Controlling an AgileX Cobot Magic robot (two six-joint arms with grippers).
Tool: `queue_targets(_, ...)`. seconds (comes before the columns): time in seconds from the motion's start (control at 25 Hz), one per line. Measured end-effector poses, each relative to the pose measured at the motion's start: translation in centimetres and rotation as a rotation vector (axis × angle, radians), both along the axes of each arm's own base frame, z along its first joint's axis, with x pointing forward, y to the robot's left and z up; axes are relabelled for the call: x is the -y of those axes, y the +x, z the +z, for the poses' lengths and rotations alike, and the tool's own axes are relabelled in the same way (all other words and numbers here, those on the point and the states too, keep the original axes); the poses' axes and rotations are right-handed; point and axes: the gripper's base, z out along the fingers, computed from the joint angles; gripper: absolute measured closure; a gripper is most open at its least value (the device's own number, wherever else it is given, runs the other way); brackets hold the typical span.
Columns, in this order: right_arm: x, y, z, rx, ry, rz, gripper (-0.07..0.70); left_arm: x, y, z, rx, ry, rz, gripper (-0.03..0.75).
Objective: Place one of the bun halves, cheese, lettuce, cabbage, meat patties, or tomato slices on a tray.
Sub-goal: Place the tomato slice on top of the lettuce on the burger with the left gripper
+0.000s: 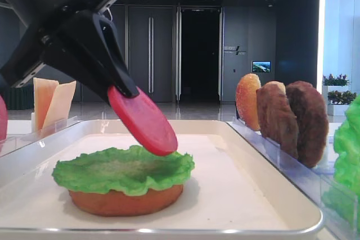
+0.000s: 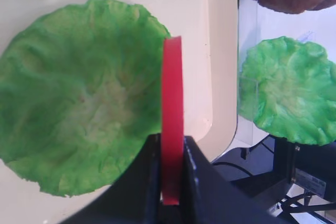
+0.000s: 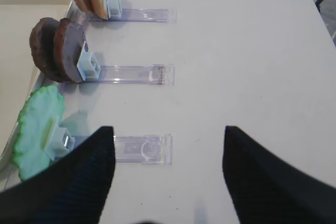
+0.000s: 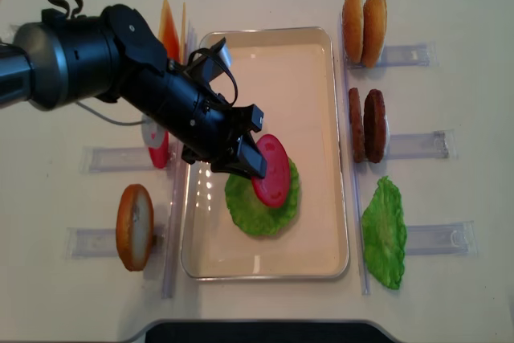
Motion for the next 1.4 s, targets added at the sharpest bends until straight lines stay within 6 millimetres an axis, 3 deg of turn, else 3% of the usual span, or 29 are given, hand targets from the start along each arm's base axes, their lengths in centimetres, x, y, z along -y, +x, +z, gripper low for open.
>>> queue_targets(0.68, 0.0, 0.0, 0.0, 0.0, 0.0, 0.0, 0.178, 0.2, 0.2, -1.2, -0.031, -0.002, -0.015, 0.653)
queue_targets(0.8, 0.0, 0.0, 0.0, 0.0, 0.0, 0.0, 0.178, 0.2, 0.2, -1.2, -0.031, -0.002, -0.015, 0.583)
queue_targets(1.04, 0.0, 0.0, 0.0, 0.0, 0.0, 0.0, 0.178, 0.2, 0.2, -1.2, -0.036, 0.003, -0.01, 0.287)
queue_targets(1.12, 0.0, 0.0, 0.0, 0.0, 0.0, 0.0, 0.178, 0.1, 0.1, -1.3, -0.042, 0.016, -0.009, 0.231)
queue_targets(1.4, 0.0, 0.0, 0.0, 0.0, 0.0, 0.0, 0.178, -0.3, -0.1, -1.4, -0.06, 0.065, -0.008, 0.195)
